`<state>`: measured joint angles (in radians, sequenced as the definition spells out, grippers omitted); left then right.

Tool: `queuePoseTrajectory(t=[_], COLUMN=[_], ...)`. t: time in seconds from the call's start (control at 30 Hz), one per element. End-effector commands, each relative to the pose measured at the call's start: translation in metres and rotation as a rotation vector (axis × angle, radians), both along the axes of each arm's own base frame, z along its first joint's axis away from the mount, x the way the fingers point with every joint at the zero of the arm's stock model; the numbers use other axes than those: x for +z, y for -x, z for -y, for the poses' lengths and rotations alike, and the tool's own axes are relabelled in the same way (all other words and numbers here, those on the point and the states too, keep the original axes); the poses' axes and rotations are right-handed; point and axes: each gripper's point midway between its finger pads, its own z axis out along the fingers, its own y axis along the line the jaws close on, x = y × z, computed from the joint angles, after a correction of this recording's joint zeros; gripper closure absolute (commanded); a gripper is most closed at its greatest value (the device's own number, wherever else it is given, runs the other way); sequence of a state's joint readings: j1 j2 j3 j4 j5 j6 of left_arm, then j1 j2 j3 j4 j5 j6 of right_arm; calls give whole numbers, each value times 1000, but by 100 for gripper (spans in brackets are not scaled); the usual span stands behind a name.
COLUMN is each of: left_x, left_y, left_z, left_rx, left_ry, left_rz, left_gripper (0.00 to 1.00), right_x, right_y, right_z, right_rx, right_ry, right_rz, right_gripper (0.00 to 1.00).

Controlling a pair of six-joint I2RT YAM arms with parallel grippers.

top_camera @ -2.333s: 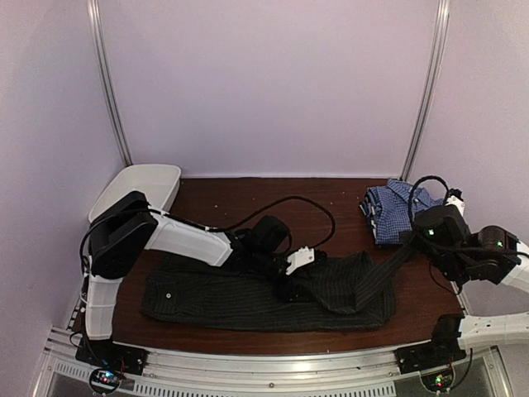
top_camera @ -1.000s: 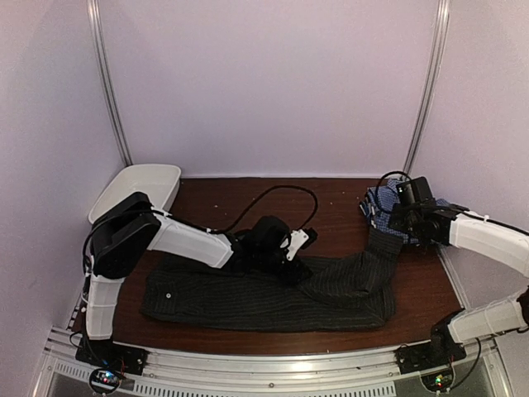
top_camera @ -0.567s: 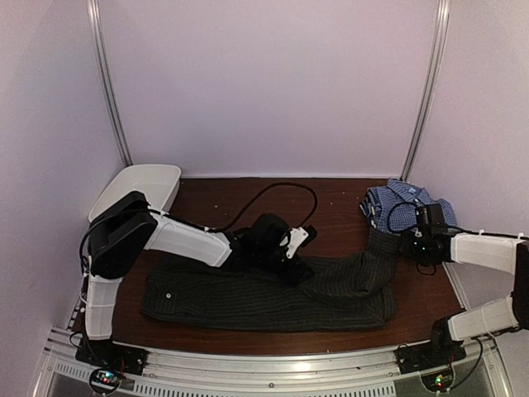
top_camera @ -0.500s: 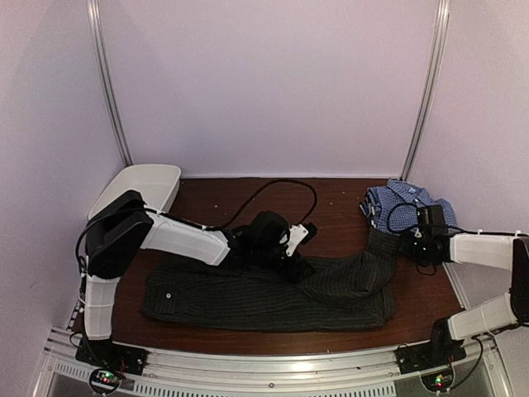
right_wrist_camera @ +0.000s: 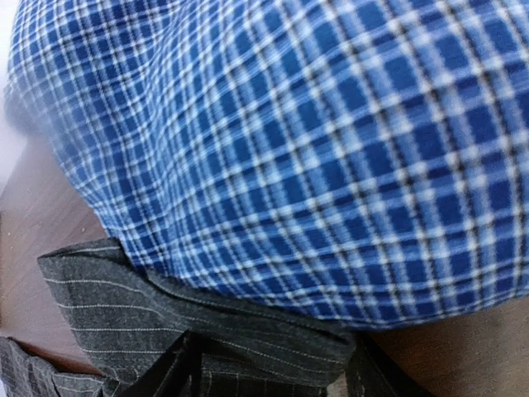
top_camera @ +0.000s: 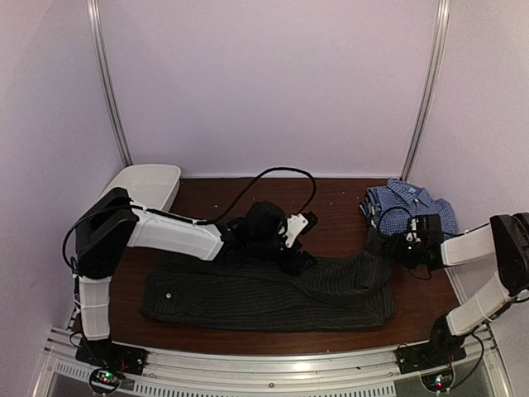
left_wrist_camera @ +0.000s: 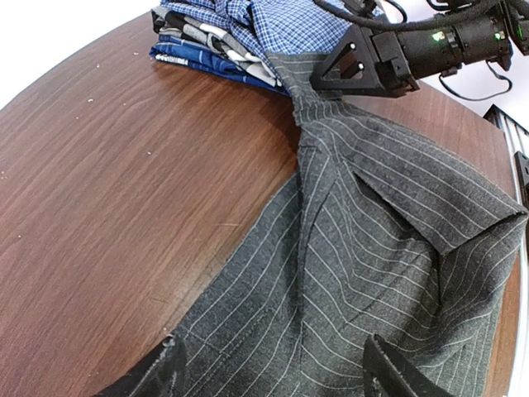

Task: Fold and stack the long sleeve shirts
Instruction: Pick up the sleeve from the center of the board.

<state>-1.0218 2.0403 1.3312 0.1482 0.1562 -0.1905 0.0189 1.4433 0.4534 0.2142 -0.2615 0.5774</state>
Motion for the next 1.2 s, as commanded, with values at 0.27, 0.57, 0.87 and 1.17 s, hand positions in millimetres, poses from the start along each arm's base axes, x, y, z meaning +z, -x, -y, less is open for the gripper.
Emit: queuePoseTrajectory(t=[0.27,0.57,0.87,1.17], left_x=[13,24,74,137], left_y=[-7,-15,-17,6], left_z=[-9,-14,-10,0], left_rx=[30,82,165,123], left_ry=[-15,-23,99,329], left_rz=[52,57,-170,-453], left_gripper=[26,25,24,25], right_x=[29,87,165,177], right_y=[-2,13,43,75], right_z=[-16,-8,-47,-119], right_rx=[99,85,148,242], right_ry=[-98,-20,21,13], right_rz=[179,280,392,409], right_gripper=[83,100,100,100])
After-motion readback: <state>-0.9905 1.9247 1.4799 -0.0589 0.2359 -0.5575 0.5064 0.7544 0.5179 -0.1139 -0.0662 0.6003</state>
